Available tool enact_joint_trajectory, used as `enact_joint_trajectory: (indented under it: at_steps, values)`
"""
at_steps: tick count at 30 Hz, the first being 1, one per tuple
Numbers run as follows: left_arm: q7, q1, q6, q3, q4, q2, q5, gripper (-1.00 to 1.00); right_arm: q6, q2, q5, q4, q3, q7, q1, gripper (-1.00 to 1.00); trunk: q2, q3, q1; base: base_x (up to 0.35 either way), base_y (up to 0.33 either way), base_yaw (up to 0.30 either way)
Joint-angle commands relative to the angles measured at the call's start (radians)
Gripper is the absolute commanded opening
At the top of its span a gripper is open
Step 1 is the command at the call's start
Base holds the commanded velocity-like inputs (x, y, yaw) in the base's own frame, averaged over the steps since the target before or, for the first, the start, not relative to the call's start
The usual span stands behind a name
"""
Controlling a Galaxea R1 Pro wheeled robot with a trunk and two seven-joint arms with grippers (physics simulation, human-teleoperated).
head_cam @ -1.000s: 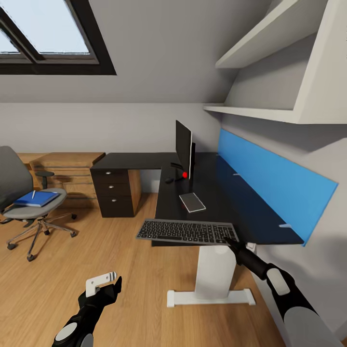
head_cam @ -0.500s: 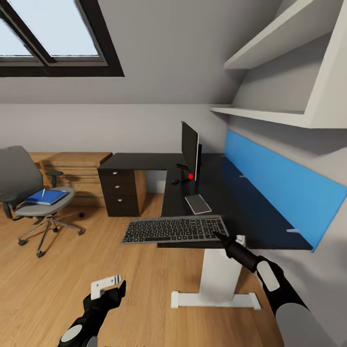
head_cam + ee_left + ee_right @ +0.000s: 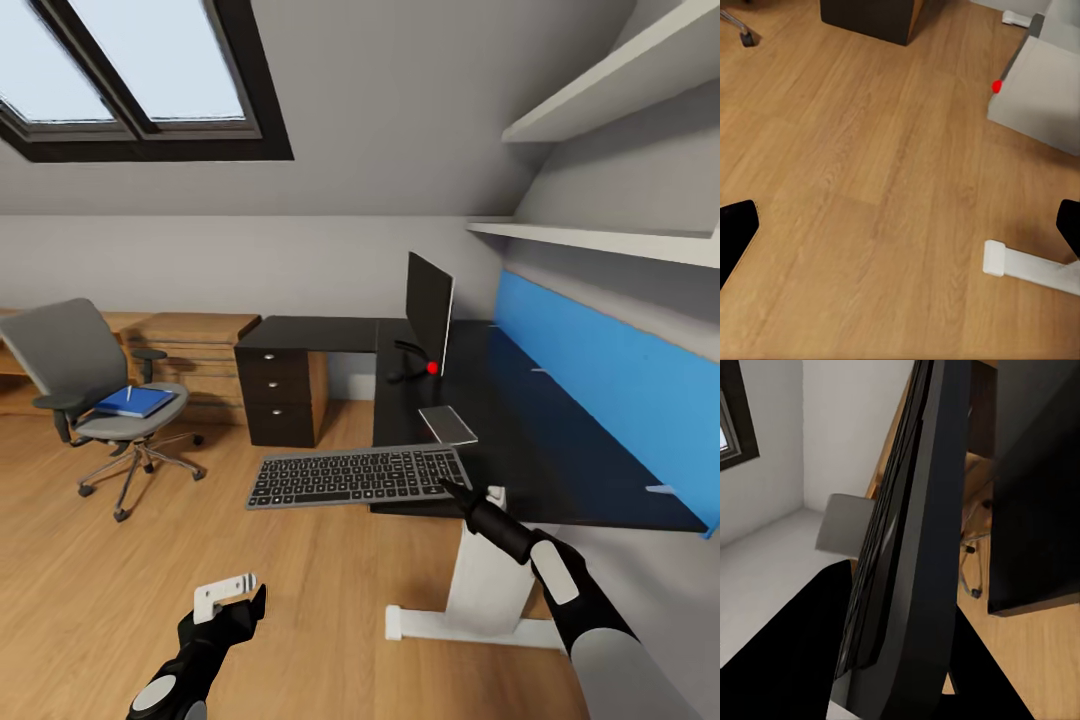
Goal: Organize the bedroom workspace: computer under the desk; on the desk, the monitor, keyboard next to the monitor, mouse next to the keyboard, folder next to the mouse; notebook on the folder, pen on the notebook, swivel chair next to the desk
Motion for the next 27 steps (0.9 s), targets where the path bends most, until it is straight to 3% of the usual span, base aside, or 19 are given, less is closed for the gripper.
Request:
enact_joint_trajectory:
  at_steps: [1, 21, 27]
  values:
    - [0.008, 0.0, 0.003, -0.001, -0.001, 0.0, 0.01, 1.0, 0.009, 0.0, -0.007, 0.0, -0.003, 0.001, -0.001, -1.0, -0.001, -0.001, 0.0, 0.0, 0.293, 0.003]
    - [0.008, 0.0, 0.004, -0.002, -0.001, 0.0, 0.01, 1.0, 0.029, 0.004, -0.044, 0.001, -0.003, 0.0, 0.001, -1.0, -0.001, -0.001, 0.0, 0.0, 0.265, 0.0]
    - [0.008, 0.0, 0.004, -0.003, -0.001, 0.0, 0.01, 1.0, 0.028, 0.005, -0.045, 0.0, -0.003, 0.003, 0.0, -1.0, -0.001, 0.002, 0.0, 0.165, 0.268, 0.0]
